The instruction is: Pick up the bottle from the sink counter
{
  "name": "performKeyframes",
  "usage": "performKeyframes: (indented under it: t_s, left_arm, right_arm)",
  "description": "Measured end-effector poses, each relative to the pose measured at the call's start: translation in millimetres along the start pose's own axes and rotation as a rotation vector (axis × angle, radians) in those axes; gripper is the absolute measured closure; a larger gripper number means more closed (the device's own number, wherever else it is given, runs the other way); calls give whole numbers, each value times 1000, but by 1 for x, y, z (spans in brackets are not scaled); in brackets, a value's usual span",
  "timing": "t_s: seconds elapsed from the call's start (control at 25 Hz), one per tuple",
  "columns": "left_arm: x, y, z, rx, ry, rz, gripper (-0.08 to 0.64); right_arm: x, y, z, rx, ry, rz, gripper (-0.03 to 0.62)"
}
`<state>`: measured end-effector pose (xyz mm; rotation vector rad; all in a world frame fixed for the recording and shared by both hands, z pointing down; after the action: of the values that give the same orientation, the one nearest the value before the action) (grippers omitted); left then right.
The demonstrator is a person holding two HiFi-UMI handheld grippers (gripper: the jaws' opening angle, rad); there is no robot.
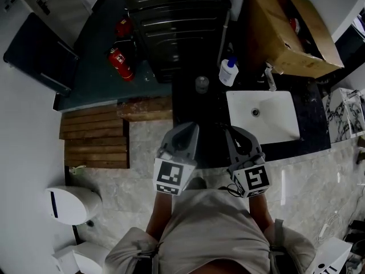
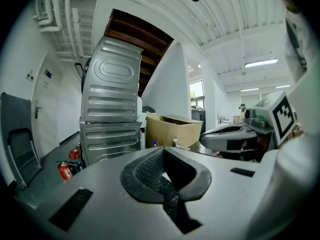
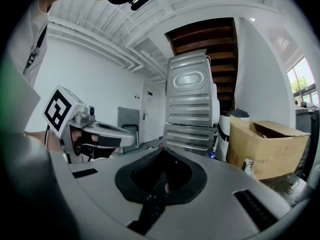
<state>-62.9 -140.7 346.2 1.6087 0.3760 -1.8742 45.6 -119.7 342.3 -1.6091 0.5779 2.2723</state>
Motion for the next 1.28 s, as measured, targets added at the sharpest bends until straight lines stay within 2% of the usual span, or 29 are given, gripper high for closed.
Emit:
performKeyframes:
  t_s: [0.6,0.92,1.28]
  left_arm:
    - [-1,31,27,-22,-11,18,558]
    - [-12,54,44,20,-11,40,558]
    - [-27,88,57,23,-42,83,558]
  right_arm:
    - [-8,32,-8,-13,1,44,597]
    - [-25,56,-15,37,37,27,597]
    - [-43,86,-34,87,37,43,597]
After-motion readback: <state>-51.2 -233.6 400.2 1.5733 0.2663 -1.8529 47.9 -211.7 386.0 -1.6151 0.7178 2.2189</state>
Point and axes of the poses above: the fingertips, and each gripper's own axes: y forward along the fingers, z to its left, x out of its top, the point moved 2 cm from there along -y, backward along the fingers, and after that the axes turned 12 degrees about -y, right-handed, at the moved point
